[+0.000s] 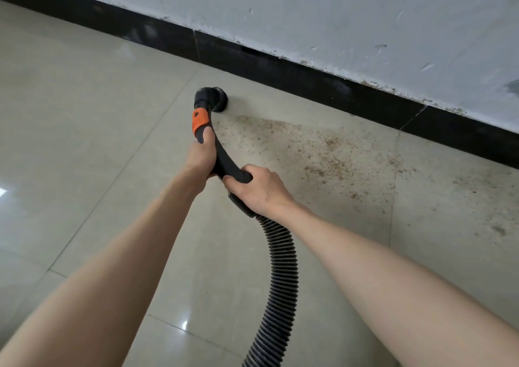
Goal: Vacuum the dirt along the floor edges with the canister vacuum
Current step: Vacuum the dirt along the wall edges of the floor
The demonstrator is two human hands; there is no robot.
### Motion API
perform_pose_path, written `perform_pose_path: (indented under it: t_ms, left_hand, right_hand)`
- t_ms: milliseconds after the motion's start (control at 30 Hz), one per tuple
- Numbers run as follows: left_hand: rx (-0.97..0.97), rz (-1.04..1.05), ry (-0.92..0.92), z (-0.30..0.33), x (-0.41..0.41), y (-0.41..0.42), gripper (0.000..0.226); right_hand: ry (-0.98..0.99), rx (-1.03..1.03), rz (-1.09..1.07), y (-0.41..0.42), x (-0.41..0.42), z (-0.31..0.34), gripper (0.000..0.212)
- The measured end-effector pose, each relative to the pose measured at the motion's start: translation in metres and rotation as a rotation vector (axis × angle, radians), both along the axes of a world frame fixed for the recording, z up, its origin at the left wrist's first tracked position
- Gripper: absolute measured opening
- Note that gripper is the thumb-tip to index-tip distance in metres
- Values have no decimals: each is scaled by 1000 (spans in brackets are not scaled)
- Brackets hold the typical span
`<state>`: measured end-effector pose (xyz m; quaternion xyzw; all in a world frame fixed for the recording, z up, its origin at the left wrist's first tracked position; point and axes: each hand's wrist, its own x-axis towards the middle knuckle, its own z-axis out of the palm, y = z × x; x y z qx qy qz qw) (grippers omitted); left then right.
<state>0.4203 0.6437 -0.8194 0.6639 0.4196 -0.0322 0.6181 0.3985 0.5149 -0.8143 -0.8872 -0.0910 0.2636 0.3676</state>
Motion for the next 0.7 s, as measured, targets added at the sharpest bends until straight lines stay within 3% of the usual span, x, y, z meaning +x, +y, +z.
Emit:
perform_pose_path:
  t_ms: [300, 533, 700]
  left_hand:
    - [-58, 83, 65, 9, -27, 18, 52]
    - [9, -2, 166, 21, -36, 11, 41]
    - [-17, -12, 137, 25, -33, 6, 41]
  right_hand:
    - [64, -25, 110, 12, -13, 19, 37]
    - [116, 17, 50, 6, -34, 25, 39]
    - [113, 35, 30, 3, -34, 29, 35]
